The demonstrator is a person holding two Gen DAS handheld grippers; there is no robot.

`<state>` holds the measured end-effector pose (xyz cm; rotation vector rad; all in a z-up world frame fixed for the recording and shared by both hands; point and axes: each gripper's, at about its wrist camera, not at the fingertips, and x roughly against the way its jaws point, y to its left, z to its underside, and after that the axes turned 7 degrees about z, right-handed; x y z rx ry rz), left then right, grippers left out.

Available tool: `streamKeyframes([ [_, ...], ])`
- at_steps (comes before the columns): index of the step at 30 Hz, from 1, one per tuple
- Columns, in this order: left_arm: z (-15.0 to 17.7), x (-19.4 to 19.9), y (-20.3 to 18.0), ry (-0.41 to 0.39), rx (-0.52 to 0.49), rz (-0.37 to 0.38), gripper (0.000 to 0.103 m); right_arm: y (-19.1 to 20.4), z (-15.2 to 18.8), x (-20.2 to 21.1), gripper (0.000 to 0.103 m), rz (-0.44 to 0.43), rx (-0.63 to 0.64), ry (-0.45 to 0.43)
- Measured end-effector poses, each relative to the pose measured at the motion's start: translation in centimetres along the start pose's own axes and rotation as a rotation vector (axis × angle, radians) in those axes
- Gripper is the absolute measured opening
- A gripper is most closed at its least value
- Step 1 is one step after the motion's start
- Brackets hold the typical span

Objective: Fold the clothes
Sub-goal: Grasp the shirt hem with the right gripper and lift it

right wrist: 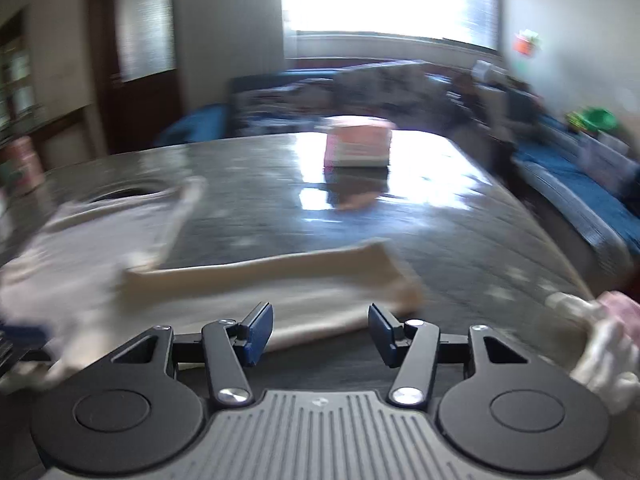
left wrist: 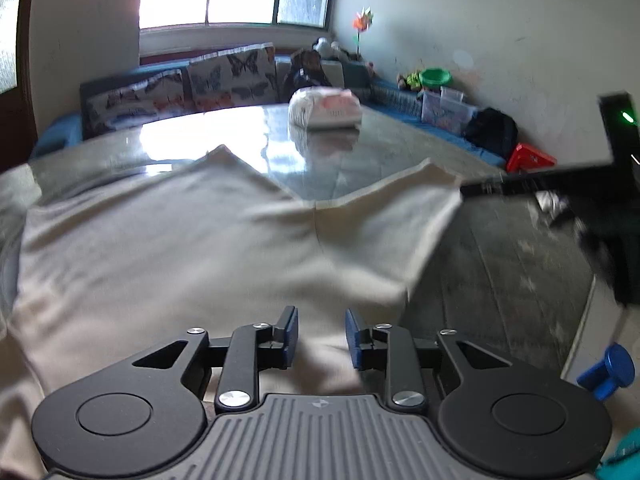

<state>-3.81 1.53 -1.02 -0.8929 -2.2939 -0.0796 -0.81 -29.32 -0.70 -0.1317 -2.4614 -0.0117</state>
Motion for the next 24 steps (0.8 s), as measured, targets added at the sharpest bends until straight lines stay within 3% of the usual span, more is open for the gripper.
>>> streamKeyframes([
  [2, 0.6, 0.5, -0.3, 0.004, -0.014, 0.006, 0.037, -1.7, -0.2, -1.0, 0.054, 0.055, -0.044, 0.011],
  [4, 0.6, 0.9, -0.8, 0.006, -0.036, 0.006, 0.038, -3.1, -0.4, -2.0, 0.054, 0.101, -0.082, 0.022],
  [9, -0.7, 1.3, -1.3, -0.027, -0.052, 0.0, 0.039, -3.7, -0.3, -3.7, 0.051, 0.109, -0.149, 0.038],
  [12, -1.6, 0.6, -1.2, -0.041, -0.041, -0.008, 0.039, -2.9, -0.3, -3.8, 0.033, 0.095, -0.131, 0.033],
  [14, -1.9, -0.2, -1.1, -0.038, -0.029, -0.008, 0.039, -2.6, -0.3, -3.9, 0.011, 0.093, -0.12, 0.03],
  [15, -2.0, -0.7, -1.1, -0.032, -0.027, -0.011, 0.039, -2.6, -0.5, -3.8, 0.008, 0.085, -0.129, 0.03],
  [24, -1.3, -2.9, -1.9, -0.008, -0.07, -0.033, 0.039, -2.8, -3.2, -0.3, 0.006, 0.01, -0.18, -0.081],
])
